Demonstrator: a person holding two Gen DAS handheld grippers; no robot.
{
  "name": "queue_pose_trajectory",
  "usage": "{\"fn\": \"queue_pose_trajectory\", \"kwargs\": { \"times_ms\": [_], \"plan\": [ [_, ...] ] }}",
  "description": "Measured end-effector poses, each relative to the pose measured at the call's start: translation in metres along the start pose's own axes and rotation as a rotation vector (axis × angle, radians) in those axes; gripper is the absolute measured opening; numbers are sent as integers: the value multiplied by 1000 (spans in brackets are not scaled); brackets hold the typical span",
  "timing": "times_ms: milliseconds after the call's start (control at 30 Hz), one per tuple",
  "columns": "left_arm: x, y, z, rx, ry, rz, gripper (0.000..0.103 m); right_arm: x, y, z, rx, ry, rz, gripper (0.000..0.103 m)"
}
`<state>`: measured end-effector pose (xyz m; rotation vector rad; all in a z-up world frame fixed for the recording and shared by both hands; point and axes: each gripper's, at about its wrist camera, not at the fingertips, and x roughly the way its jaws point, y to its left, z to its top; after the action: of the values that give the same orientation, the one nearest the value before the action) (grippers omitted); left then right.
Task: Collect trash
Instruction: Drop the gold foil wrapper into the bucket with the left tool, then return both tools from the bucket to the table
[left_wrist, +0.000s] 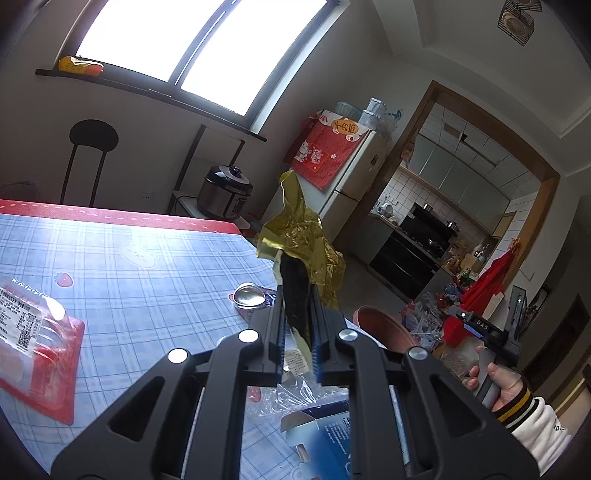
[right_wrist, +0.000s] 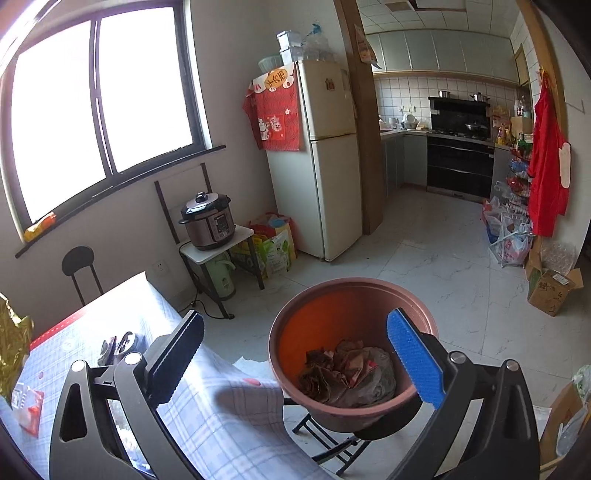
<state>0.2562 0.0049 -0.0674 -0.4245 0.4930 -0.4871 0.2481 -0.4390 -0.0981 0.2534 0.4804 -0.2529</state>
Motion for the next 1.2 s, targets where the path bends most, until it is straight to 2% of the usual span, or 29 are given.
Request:
{"fn": "queue_pose_trajectory", "kwargs": {
  "times_ms": [267,433,700,933,967,1000,1067,1133,1167,1200],
  "plan": [
    [28,-80,6,105,37,-38,15,-50,-41,-4,-10,-38,35,97],
    [71,-147,7,167,68,-73,15,-68,-77,-7,-12,-57,34,97],
    [190,-250,-16,241,183,-116,15,-70,-142,-18,-1,-43,-7,97],
    [293,-304,-38,257,278,-126,17,-67,-193,-33,58,-22,-40,97],
    [302,-311,-42,271,286,-129,25,-66,-197,-35,63,-16,-51,97],
    [308,-316,-45,283,290,-140,58,-65,-201,-37,66,-11,-60,97],
    [308,-321,-47,285,263,-159,92,-65,-204,-40,72,-1,-69,97],
    [300,-327,-52,306,238,-170,94,-68,-204,-43,75,8,-72,97],
    [297,-327,-52,324,241,-163,98,-70,-203,-44,75,10,-75,97],
    [292,-327,-53,341,240,-149,97,-73,-200,-45,73,9,-82,97]
  ]
}}
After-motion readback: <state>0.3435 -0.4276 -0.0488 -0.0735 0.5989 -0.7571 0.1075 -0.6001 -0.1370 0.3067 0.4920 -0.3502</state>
